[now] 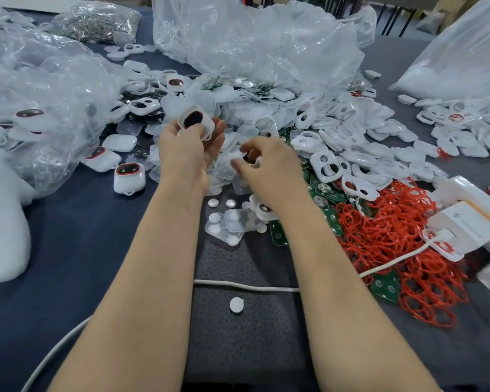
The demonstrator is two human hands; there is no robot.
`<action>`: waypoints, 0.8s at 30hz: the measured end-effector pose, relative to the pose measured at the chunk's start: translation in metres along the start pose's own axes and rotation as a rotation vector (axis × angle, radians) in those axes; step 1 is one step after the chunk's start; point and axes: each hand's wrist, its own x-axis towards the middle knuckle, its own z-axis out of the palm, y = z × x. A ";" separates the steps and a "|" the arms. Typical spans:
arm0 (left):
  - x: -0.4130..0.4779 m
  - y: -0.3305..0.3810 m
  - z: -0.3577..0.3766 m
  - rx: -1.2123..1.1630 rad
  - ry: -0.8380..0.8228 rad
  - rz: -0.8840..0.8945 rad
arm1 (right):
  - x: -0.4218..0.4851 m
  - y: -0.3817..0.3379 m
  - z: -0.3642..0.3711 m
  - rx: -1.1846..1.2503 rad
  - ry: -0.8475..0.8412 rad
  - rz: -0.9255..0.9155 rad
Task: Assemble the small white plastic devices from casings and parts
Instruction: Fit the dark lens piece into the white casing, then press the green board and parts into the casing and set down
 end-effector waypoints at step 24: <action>-0.010 -0.018 0.010 0.218 -0.150 0.047 | 0.007 0.028 -0.025 0.390 0.159 0.201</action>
